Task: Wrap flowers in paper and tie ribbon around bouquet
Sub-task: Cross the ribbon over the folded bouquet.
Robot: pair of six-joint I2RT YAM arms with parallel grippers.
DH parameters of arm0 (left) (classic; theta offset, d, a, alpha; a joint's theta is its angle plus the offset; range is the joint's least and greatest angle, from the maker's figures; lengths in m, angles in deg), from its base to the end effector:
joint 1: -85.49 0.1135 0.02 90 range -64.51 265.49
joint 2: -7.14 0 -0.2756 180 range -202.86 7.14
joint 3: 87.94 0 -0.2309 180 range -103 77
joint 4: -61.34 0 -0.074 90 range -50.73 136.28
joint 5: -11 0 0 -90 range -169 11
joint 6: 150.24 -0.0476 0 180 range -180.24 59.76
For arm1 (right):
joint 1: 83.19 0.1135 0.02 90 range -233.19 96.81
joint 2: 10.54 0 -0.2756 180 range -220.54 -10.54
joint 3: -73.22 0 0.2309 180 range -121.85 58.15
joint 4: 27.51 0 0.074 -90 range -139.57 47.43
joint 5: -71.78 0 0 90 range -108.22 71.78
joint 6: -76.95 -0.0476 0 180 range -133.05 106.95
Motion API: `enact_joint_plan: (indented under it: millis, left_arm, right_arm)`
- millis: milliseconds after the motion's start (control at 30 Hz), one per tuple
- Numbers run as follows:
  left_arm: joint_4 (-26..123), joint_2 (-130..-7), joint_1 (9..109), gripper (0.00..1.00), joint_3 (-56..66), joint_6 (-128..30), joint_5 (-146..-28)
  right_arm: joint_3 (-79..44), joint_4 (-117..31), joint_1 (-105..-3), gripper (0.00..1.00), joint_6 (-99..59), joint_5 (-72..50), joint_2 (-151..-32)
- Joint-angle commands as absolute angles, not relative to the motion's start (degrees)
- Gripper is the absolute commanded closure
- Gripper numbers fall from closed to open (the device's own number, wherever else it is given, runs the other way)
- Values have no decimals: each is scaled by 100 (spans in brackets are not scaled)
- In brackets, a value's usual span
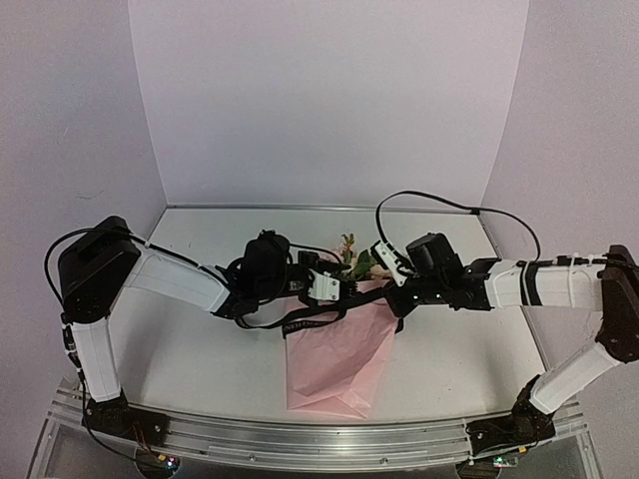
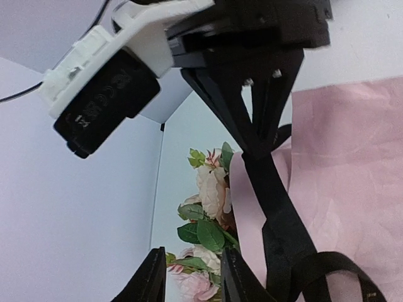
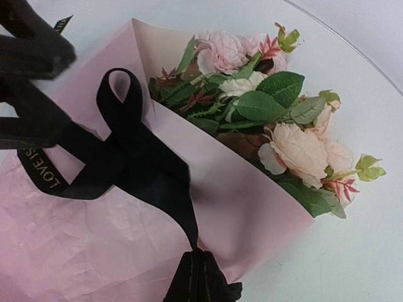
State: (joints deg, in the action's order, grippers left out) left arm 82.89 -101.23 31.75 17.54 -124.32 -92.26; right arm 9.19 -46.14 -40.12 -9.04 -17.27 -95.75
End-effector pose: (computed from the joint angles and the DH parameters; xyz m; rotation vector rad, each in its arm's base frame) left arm 0.2374 -0.3420 0.2208 1.6036 0.7732 -0.0765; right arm 0.2228 0.2093 0.2269 -0.9243 2.0994 0.3771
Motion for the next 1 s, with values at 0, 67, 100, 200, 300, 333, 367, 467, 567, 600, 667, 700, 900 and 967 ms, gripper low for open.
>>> enact_joint_plan:
  millis: [0,67,100,200,300,333,367,467,567,600,667,700,900,967]
  left_arm:
    - [8497,-9720,3179,63,1544,-10556,-8824]
    - [7772,-9660,3193,58,1060,-9286,-8393]
    - [7212,-9658,3229,56,726,-8733,-8196]
    - [5936,-9633,3460,51,94,-6789,-8185]
    - [5508,-9656,3765,49,1,-5537,-8738]
    - [5352,-9704,3858,49,-60,-5320,-8831]
    - [5186,-9793,3966,50,-196,-5123,-8870]
    - [4338,-10165,4399,61,-725,-4692,-9177]
    - [3585,-10525,4466,62,-1180,-4685,-9233]
    - [3330,-10613,4469,63,-1324,-4633,-9145]
    - [2855,-10753,4473,65,-1502,-4417,-8792]
    - [2683,-10784,4473,66,-1532,-4306,-8631]
    - [2477,-10510,4471,54,-1182,-3697,-8729]
    - [2630,-10437,4471,54,-1008,-3394,-9039]
  right_arm:
    - [468,-4417,-3994,100,-1486,-2169,-9761]
    - [319,-4545,-3995,100,-1687,-2219,-9844]
    - [253,-4638,-3993,99,-1837,-2253,-9873]
    - [149,-4826,-3995,94,-2181,-2335,-9940]
    - [111,-4805,-3991,94,-2216,-2154,-10045]
    - [67,-4786,-3991,94,-2209,-2066,-10113]
    - [15,-4785,-3987,94,-2197,-1979,-10176]
    - [-228,-4784,-3986,95,-2156,-1867,-10442]
    - [-413,-4784,-3986,95,-2126,-1889,-10663]
    - [-466,-4779,-3986,95,-2111,-1908,-10728]
    - [-566,-4771,-3986,95,-2102,-1900,-10852]
    - [-603,-4761,-3986,95,-2107,-1899,-10898]
    - [-605,-4592,-3986,95,-2251,-2025,-10952]
    - [-615,-4573,-3983,95,-2254,-2021,-10950]
